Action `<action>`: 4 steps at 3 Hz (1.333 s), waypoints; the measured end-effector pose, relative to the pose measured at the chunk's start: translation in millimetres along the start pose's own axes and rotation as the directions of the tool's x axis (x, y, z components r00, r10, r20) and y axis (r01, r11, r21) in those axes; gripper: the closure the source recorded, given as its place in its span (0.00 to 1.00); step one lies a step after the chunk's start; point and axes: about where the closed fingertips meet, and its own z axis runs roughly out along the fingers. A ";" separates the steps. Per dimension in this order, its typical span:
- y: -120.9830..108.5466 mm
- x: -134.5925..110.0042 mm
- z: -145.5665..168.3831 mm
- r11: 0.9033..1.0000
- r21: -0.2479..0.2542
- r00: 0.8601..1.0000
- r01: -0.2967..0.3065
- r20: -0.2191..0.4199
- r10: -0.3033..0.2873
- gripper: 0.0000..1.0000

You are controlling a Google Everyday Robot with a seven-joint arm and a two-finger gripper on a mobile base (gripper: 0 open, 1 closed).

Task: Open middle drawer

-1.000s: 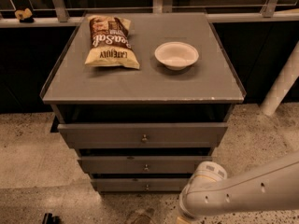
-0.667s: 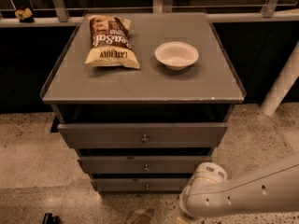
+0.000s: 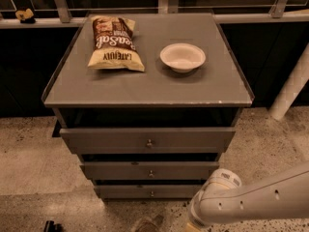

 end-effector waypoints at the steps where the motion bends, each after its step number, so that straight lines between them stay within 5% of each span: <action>1: -24.4 5.7 9.1 0.999 0.023 0.998 -0.047 0.044 0.046 0.00; 3: -72.8 6.8 13.6 0.988 0.115 0.990 -0.098 0.111 0.086 0.00; 4: -64.4 1.3 37.2 0.995 0.075 0.989 -0.060 0.138 0.049 0.00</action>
Offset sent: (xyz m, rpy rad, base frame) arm 0.0604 -0.0384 -0.0380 0.0318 -0.1865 -0.1603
